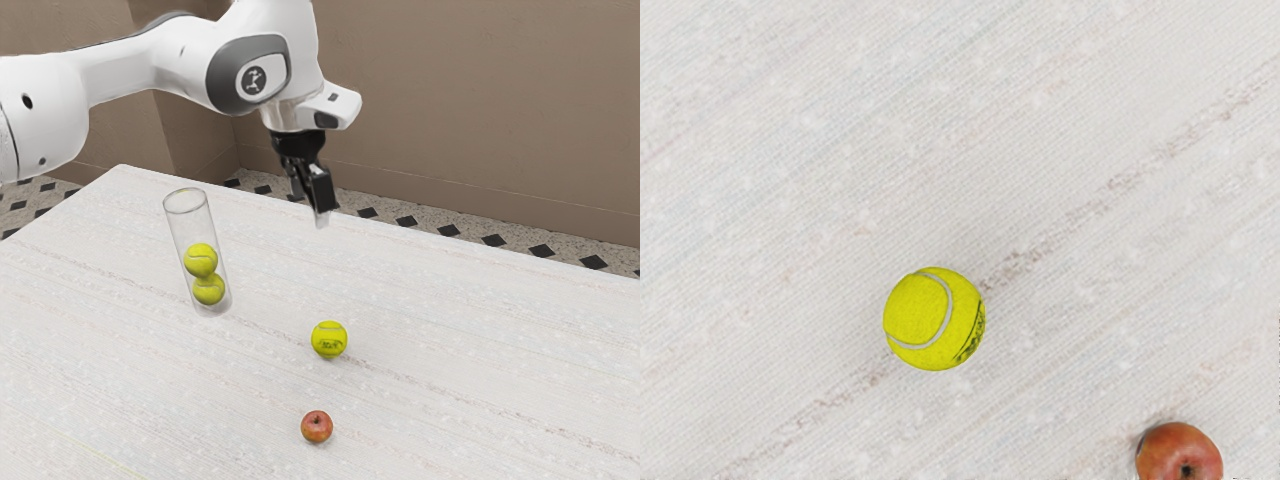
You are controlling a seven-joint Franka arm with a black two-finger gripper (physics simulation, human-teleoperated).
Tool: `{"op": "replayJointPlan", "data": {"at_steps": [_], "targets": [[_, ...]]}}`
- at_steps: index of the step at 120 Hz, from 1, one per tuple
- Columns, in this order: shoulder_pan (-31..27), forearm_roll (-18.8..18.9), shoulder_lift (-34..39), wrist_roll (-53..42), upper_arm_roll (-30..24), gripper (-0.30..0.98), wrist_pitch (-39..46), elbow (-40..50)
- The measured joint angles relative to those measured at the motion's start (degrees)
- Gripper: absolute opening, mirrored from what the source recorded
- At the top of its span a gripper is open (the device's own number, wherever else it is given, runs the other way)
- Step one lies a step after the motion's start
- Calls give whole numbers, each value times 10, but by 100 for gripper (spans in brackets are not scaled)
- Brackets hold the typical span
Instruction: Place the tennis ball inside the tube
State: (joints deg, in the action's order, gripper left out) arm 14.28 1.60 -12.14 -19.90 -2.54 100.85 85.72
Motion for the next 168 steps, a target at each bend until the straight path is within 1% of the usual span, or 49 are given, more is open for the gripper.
{"op": "replayJointPlan", "data": {"at_steps": [12, 24, 36, 42, 52, 60, 65, 84, 100, 108, 130, 136, 156, 168], "targets": [[-4, -2, -14, 3, -1, 68, -6, 0], [-8, -27, -58, 6, 2, 68, -7, 6], [-19, -66, -100, 8, 5, 68, -8, 13], [-19, -82, -113, 9, 4, 68, -9, 17], [-20, -119, -131, 11, 4, 69, -6, 40], [-19, -139, -151, 12, 3, 69, 2, 46], [-18, -144, -161, 12, 4, 68, 10, 46], [-19, -129, -186, 14, 24, 69, 39, 38], [-19, -148, -213, 20, 30, 69, 77, 36], [-19, -151, -225, 23, 33, 70, 96, 36], [-10, -113, -245, 30, 43, 68, 125, 18], [-7, -107, -246, 31, 43, 65, 129, 18], [-4, -95, -246, 33, 43, 47, 135, 22], [-5, -91, -248, 35, 43, 42, 134, 26]]}}
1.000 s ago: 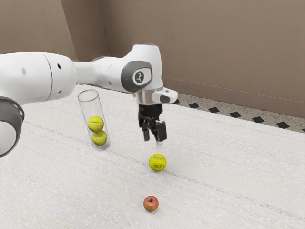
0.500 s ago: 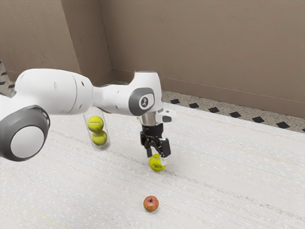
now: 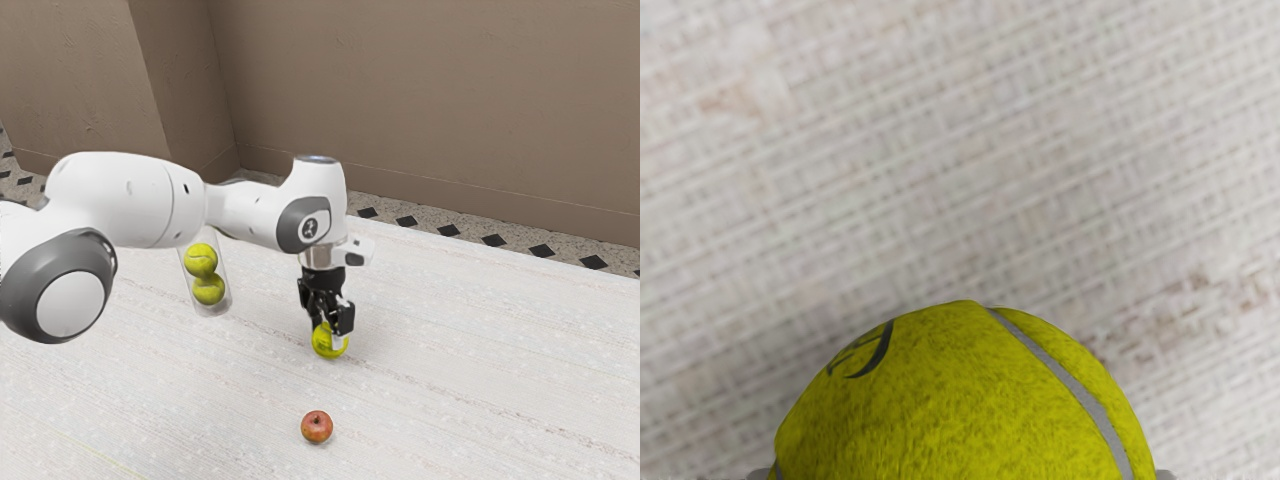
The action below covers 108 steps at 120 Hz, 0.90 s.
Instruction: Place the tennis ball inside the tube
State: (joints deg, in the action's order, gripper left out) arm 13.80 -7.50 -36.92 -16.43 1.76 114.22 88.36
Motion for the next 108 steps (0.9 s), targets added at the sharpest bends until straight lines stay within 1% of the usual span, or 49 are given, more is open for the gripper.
{"op": "replayJointPlan", "data": {"at_steps": [13, 22, 46, 65, 79, 92, 108], "targets": [[0, 2, -10, 1, 0, 41, -1, -1], [2, 3, -5, 2, 0, 36, -1, -1], [8, 29, 75, 8, 8, 22, -8, -1], [-3, 55, 144, 14, 12, 13, -13, 1], [-18, 80, 191, 19, 12, 9, -24, 0], [-25, 98, 214, 23, 20, 7, -35, -13], [-26, 114, 214, 26, 39, 6, -76, -73]]}}
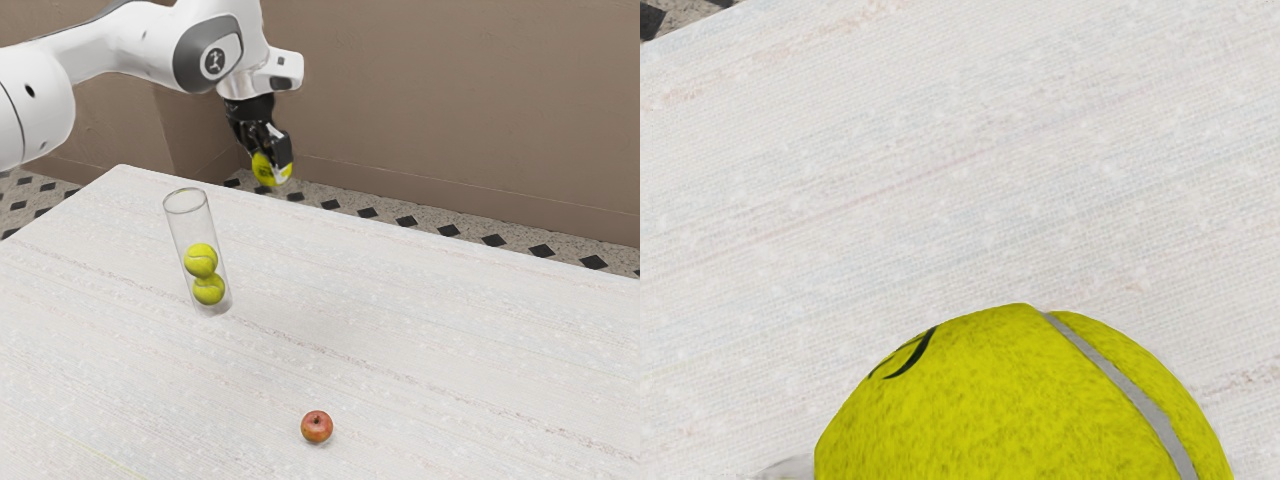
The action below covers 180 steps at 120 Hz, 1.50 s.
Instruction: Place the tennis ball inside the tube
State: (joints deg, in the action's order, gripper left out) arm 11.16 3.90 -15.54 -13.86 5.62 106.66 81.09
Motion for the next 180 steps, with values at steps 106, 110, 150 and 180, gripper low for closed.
{"op": "replayJointPlan", "data": {"at_steps": [106, 110, 150, 180], "targets": [[-85, 15, -97, -45, 71, 35, -191, -118], [-85, 14, -99, -47, 71, 39, -193, -120], [-85, 5, -74, -65, 35, 62, -201, -103], [-81, -8, 59, -71, -68, 67, -170, 31]]}}
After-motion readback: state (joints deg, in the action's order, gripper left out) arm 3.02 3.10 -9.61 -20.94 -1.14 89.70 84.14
